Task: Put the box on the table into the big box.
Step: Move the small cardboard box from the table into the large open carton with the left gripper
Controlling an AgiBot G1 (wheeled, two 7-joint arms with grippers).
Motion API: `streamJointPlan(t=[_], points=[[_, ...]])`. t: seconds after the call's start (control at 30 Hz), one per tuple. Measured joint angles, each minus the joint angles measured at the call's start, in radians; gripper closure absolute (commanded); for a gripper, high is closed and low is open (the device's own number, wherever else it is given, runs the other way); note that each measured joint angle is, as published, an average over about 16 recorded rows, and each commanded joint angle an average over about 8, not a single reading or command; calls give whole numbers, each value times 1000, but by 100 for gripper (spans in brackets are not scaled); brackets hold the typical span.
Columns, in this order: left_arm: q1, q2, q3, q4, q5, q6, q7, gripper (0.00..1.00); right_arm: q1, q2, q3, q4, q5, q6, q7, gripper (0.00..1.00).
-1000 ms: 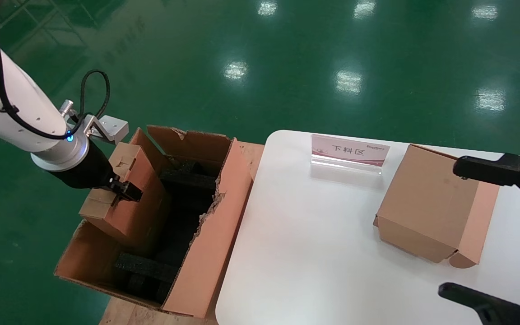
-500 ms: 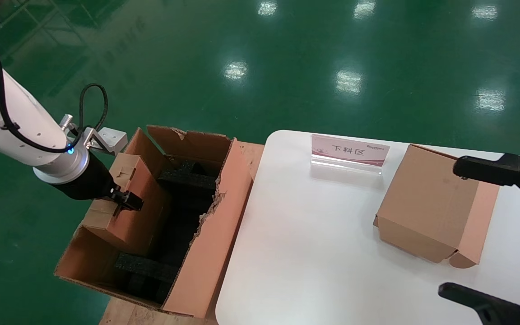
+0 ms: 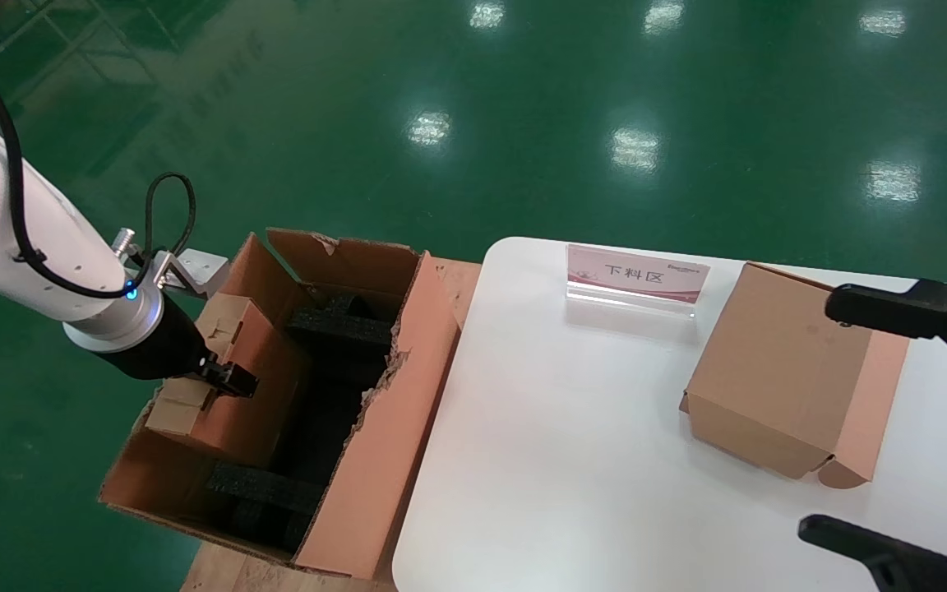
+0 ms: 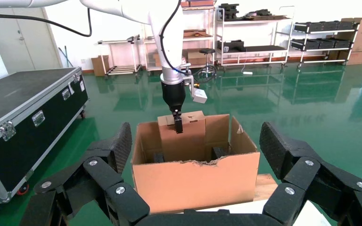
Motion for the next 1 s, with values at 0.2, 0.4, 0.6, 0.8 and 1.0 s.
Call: streamJointPlan(t=[0.2, 0.4, 0.6, 0.8, 1.0], points=[[9, 0, 4, 0, 5, -5, -4, 0, 0, 0, 0, 0, 0, 0, 0, 0], [12, 0, 5, 0, 8, -7, -5, 0, 0, 0, 0, 0, 0, 0, 0, 0], [14, -1, 5, 1, 8, -8, -6, 0, 0, 0, 0, 0, 0, 0, 0, 0], [15, -1, 6, 1, 9, -9, -6, 0, 0, 0, 0, 0, 0, 0, 0, 0], [16, -1, 6, 1, 9, -9, -7, 0, 0, 0, 0, 0, 0, 0, 0, 0]])
